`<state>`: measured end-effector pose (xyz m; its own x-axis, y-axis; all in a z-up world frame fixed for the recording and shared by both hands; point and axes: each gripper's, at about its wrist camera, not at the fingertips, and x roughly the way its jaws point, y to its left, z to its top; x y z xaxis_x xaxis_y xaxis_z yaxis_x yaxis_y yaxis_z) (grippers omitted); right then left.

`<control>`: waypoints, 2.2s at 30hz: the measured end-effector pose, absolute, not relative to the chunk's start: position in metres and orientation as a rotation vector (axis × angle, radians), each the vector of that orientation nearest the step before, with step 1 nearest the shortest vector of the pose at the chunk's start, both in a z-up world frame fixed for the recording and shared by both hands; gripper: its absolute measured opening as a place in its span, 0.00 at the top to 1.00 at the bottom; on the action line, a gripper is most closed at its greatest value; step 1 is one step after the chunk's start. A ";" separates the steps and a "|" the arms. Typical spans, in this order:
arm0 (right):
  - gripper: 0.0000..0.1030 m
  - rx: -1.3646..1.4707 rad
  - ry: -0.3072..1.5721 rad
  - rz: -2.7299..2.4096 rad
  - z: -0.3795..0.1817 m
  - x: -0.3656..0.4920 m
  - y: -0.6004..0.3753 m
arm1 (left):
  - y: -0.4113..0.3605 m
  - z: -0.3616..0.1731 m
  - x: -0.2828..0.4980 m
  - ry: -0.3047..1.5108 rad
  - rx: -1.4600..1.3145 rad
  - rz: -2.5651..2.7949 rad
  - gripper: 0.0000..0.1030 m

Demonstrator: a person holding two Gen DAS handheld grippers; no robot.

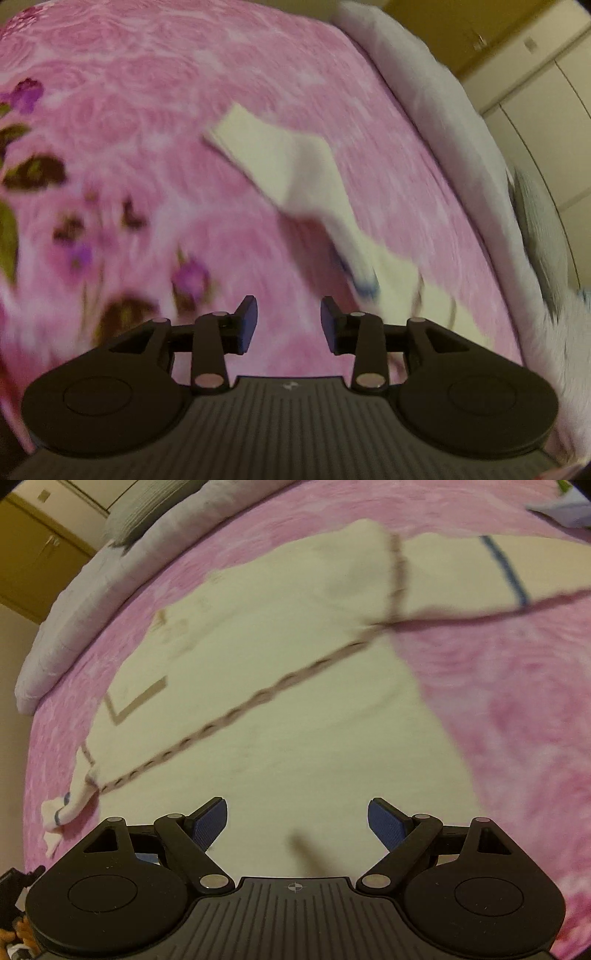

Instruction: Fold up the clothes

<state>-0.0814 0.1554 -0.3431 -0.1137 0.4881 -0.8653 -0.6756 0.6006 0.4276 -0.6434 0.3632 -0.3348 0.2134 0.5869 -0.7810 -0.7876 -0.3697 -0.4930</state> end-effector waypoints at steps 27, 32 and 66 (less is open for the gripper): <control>0.16 -0.207 1.345 0.910 -0.354 -0.193 0.226 | 0.420 -0.373 -0.748 0.531 -1.071 1.640 0.78; 0.16 -0.152 1.343 0.847 -0.355 -0.143 0.182 | 0.397 -0.350 -0.717 0.591 -1.010 1.948 0.76; 0.95 0.455 1.150 0.493 -0.371 0.320 -0.031 | 0.254 -0.314 -0.360 0.568 -1.019 1.190 0.77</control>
<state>0.3202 -0.0314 -0.3705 0.3260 0.5846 -0.7429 -0.1346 0.8066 0.5756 -0.3604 0.2539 -0.3140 0.3144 0.4825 -0.8175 -0.9390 0.0317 -0.3424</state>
